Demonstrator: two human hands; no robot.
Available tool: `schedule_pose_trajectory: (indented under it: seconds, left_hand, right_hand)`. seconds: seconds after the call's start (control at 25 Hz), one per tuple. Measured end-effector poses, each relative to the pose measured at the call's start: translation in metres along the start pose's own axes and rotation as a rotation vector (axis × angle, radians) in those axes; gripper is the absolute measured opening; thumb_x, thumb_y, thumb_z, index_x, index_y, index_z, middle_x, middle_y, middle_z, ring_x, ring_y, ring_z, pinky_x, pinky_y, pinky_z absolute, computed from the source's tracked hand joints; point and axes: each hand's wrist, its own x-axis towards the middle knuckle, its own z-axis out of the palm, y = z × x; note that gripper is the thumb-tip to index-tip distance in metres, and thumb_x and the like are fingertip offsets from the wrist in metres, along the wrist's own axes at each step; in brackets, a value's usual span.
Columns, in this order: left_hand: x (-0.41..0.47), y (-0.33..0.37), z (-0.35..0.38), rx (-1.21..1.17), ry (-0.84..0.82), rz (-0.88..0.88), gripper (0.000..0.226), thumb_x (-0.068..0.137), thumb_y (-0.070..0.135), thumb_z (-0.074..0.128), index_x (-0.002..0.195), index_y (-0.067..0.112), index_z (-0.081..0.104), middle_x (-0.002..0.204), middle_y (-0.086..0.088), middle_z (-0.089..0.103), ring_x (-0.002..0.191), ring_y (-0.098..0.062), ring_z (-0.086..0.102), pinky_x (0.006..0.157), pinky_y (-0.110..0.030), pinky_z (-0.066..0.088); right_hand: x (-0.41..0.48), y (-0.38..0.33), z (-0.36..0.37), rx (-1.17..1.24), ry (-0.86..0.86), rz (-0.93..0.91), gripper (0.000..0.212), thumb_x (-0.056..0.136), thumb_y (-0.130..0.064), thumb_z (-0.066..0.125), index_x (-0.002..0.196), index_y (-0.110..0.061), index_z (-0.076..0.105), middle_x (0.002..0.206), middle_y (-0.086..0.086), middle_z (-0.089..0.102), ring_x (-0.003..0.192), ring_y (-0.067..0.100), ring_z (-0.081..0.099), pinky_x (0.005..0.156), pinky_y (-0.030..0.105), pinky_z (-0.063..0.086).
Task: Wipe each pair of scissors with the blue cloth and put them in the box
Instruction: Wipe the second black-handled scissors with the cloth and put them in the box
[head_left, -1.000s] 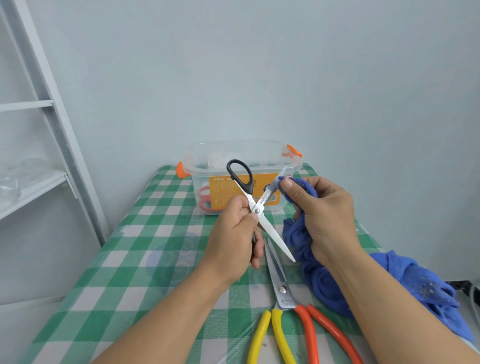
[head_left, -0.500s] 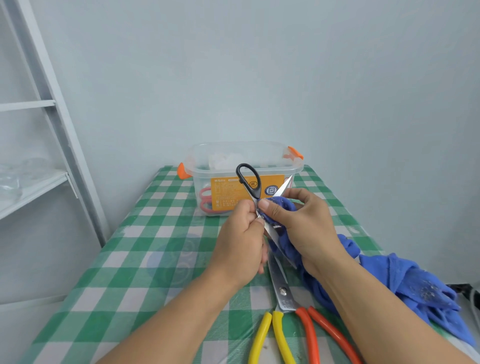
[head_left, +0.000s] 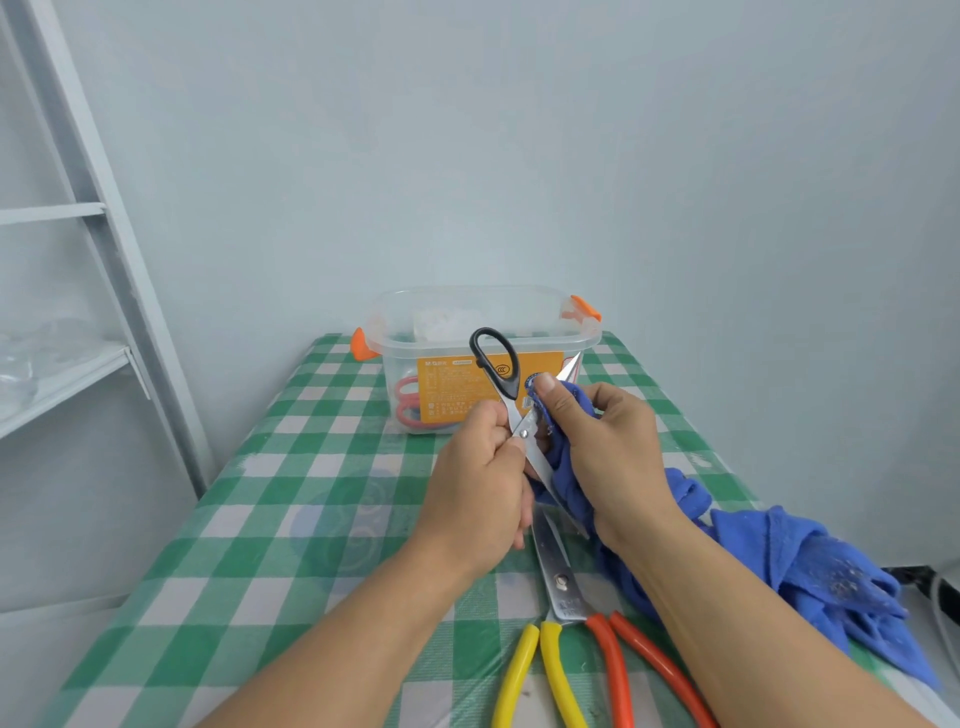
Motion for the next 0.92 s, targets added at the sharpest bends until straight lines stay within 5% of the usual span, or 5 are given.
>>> schedule_pose_trajectory:
  seconds: [0.24,0.48,0.72,0.92]
  left_hand:
    - [0.002,-0.002,-0.003,-0.036,0.01,-0.037,0.014,0.103,0.002,0.034,0.098,0.005,0.046,0.048,-0.017,0.046,0.033,-0.022,0.039,0.038,-0.026,0.034]
    - [0.001,0.0,-0.005,0.032,0.001,-0.025,0.013,0.101,0.001,0.036,0.09,0.006,0.041,0.052,-0.015,0.044,0.032,-0.018,0.039,0.041,-0.03,0.034]
    - [-0.002,0.002,-0.003,0.136,-0.022,0.048,0.016,0.101,0.002,0.039,0.087,0.009,0.041,0.054,-0.004,0.045,0.037,-0.017,0.043,0.045,-0.036,0.036]
    - [-0.006,0.009,0.001,0.101,-0.038,0.033,0.012,0.103,0.002,0.038,0.091,0.003,0.04,0.062,-0.016,0.044,0.035,-0.014,0.041,0.041,-0.029,0.033]
  right_hand:
    - [0.003,0.006,-0.006,-0.139,-0.147,0.117,0.021,0.076,-0.022,0.084,0.084,-0.005,0.075,0.077,0.02,0.07,0.066,0.027,0.064,0.066,0.04,0.054]
    - [0.0,0.006,-0.004,-0.145,-0.105,0.031,0.037,0.091,-0.019,0.072,0.083,0.016,0.062,0.067,0.019,0.062,0.054,0.021,0.06,0.048,0.026,0.051]
    - [0.009,0.0,-0.008,-0.085,0.038,-0.066,0.031,0.091,-0.017,0.072,0.073,0.006,0.06,0.053,0.003,0.056,0.047,0.007,0.053,0.048,0.018,0.046]
    - [0.013,-0.001,-0.011,-0.081,0.119,-0.085,0.03,0.09,-0.022,0.075,0.077,0.001,0.06,0.054,0.0,0.052,0.049,0.009,0.052,0.051,0.024,0.051]
